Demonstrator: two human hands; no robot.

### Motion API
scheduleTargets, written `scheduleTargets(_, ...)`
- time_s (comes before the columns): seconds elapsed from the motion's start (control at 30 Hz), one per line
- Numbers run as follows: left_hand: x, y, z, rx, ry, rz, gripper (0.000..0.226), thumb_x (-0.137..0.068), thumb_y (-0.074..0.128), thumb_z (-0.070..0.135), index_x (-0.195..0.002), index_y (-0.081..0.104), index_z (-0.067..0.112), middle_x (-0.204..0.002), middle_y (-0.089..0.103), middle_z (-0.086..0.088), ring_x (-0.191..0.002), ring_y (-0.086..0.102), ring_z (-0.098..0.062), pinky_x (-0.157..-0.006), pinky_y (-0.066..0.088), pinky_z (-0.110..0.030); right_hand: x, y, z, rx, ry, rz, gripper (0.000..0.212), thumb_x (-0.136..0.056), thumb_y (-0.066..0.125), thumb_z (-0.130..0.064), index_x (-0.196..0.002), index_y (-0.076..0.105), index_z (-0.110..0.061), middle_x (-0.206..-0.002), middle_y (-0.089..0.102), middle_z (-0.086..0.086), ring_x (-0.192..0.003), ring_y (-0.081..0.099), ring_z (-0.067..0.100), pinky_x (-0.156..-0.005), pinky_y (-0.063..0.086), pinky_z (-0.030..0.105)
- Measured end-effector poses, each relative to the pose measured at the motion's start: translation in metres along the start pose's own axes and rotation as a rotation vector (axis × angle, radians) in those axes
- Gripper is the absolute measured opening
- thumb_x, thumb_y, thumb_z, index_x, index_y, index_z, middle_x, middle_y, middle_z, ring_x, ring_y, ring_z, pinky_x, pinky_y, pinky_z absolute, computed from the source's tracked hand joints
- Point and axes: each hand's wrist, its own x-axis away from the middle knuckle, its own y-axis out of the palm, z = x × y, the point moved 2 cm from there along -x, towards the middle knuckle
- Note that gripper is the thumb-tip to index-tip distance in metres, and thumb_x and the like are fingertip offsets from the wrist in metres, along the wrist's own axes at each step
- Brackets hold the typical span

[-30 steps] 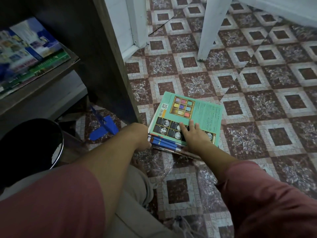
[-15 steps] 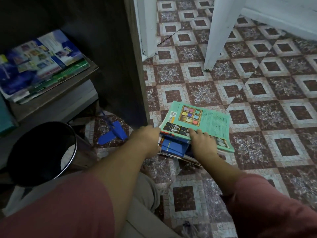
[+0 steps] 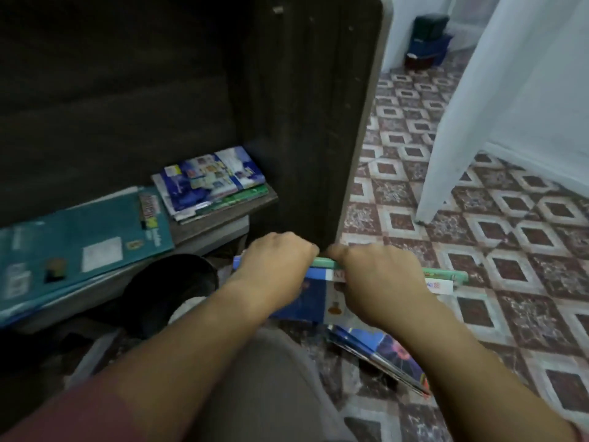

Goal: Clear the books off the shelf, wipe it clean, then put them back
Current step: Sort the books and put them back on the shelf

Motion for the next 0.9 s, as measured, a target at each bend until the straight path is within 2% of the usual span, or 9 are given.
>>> scheduleTargets(0.2,0.092,-0.065,-0.103,-0.311,-0.304,0.388,0.028,-0.083,0.056,0.014,-0.107,0.057,0.028,-0.100,0.066,-0.002,-0.090,0.065,-0.026,-0.064,0.041,-0.032,-0.036,-0.068,-0.113,-0.050,-0.315,0.416,0.044,-0.093,0.048,-0.026,-0.132,0.045,-0.044,-0.112,0.065,-0.005,-0.102,0.062,0.023,-0.069,0.031,0.032)
scheduleTargets(0.3,0.119,-0.075,-0.162,-0.435,-0.455,0.557,0.028,-0.069,0.065,0.008,-0.094,0.063,0.019,-0.081,0.067,-0.004,-0.071,0.066,-0.027,-0.056,0.042,-0.030,-0.074,-0.080,-0.174,-0.100,-0.421,0.641,0.046,-0.087,0.033,-0.026,-0.123,0.058,-0.040,-0.107,0.068,-0.006,-0.098,0.064,0.022,-0.073,0.038,0.034)
scheduleTargets(0.4,0.130,-0.058,-0.214,-0.484,-0.584,0.661,0.026,-0.064,0.055,-0.001,-0.085,0.065,0.010,-0.068,0.064,-0.009,-0.061,0.063,-0.028,-0.058,0.045,-0.031,-0.119,-0.062,-0.230,-0.152,-0.516,0.767,0.038,-0.083,0.045,-0.024,-0.114,0.066,-0.032,-0.108,0.071,-0.006,-0.097,0.066,0.023,-0.078,0.045,0.038)
scheduleTargets(0.47,0.132,-0.031,-0.245,-0.483,-0.643,0.647,0.021,-0.065,0.053,-0.003,-0.080,0.064,0.006,-0.066,0.063,-0.013,-0.061,0.062,-0.029,-0.063,0.049,-0.034,-0.146,-0.033,-0.254,-0.149,-0.541,0.748,0.037,-0.082,0.044,-0.020,-0.110,0.068,-0.026,-0.104,0.072,-0.003,-0.093,0.067,0.024,-0.080,0.048,0.039)
scheduleTargets(0.57,0.137,0.028,-0.282,-0.407,-0.674,0.482,0.022,-0.060,0.071,-0.001,-0.080,0.063,0.006,-0.066,0.062,-0.013,-0.062,0.061,-0.030,-0.062,0.049,-0.035,-0.169,0.025,-0.266,-0.135,-0.538,0.660,0.037,-0.077,0.044,-0.020,-0.103,0.069,-0.024,-0.093,0.072,-0.003,-0.083,0.068,0.023,-0.081,0.049,0.036)
scheduleTargets(0.67,0.143,0.070,-0.300,-0.301,-0.714,0.274,0.025,-0.076,0.066,0.008,-0.100,0.061,0.015,-0.088,0.067,-0.005,-0.081,0.065,-0.026,-0.072,0.048,-0.032,-0.180,0.065,-0.274,-0.158,-0.587,0.516,0.042,-0.079,0.050,-0.012,-0.114,0.068,-0.026,-0.108,0.071,-0.001,-0.097,0.067,0.024,-0.087,0.048,0.038)
scheduleTargets(0.73,0.142,0.084,-0.314,-0.255,-0.720,0.226,0.033,-0.085,0.059,0.008,-0.116,0.056,0.017,-0.108,0.065,-0.003,-0.100,0.062,-0.022,-0.084,0.046,-0.032,-0.189,0.075,-0.276,-0.143,-0.583,0.345,0.051,-0.090,0.047,-0.010,-0.136,0.051,-0.031,-0.136,0.057,-0.001,-0.125,0.052,0.025,-0.103,0.035,0.041)
scheduleTargets(0.8,0.141,0.092,-0.328,-0.169,-0.707,0.185,0.055,-0.086,0.060,0.006,-0.138,0.044,0.016,-0.137,0.052,-0.008,-0.126,0.049,-0.023,-0.105,0.038,-0.032,-0.198,0.082,-0.270,-0.151,-0.577,0.193,0.063,-0.094,0.043,-0.009,-0.148,0.029,-0.038,-0.155,0.032,-0.003,-0.142,0.028,0.024,-0.114,0.021,0.043)
scheduleTargets(0.9,0.144,0.100,-0.341,-0.020,-0.655,0.091,0.083,-0.087,0.066,0.043,-0.153,0.020,0.019,-0.158,0.022,-0.006,-0.144,0.023,-0.024,-0.116,0.020,-0.035,-0.204,0.094,-0.261,-0.166,-0.610,0.127,0.072,-0.093,0.048,-0.017,-0.151,0.014,-0.041,-0.160,0.014,-0.004,-0.147,0.010,0.026,-0.118,0.011,0.049)
